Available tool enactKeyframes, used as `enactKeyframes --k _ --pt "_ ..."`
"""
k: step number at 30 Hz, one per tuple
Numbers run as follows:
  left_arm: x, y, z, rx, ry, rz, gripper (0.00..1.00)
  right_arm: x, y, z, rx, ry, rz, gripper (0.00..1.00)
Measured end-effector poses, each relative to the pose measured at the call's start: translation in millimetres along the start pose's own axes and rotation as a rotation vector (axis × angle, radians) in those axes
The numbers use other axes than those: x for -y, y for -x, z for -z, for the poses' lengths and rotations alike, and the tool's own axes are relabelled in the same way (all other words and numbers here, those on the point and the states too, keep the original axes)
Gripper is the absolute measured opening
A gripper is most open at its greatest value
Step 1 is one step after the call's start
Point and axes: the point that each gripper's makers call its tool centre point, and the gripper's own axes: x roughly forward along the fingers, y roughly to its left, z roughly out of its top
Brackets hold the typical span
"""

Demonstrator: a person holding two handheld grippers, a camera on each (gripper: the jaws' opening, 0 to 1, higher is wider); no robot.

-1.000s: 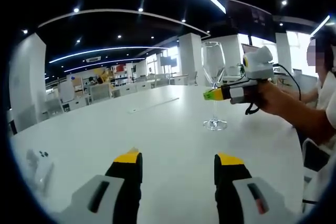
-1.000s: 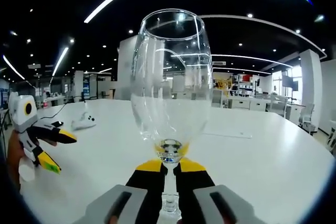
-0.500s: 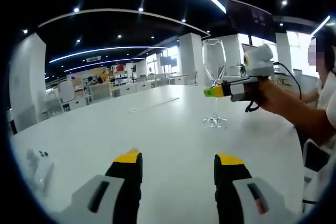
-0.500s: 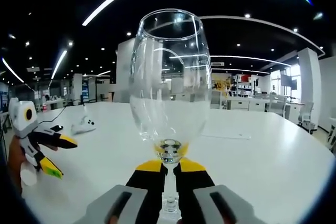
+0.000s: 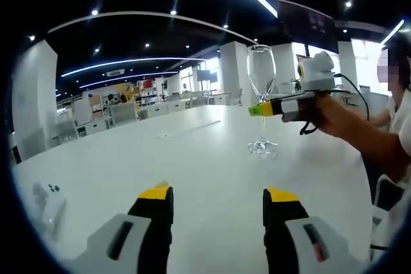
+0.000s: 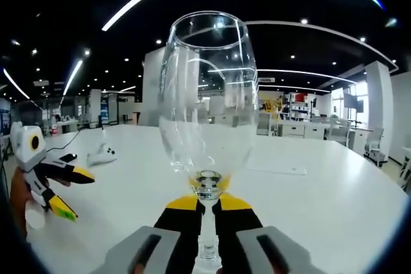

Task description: Stand the stemmed glass upright on the table place it in front of you

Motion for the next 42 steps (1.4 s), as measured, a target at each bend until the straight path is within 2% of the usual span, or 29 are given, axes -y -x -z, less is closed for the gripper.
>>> enactKeyframes --k 42 --pt "-2.6 1.1 0.0 0.004 0.011 -0.011 0.56 10.1 -32.0 -10.1 -0.009 0.020 0.001 0.12"
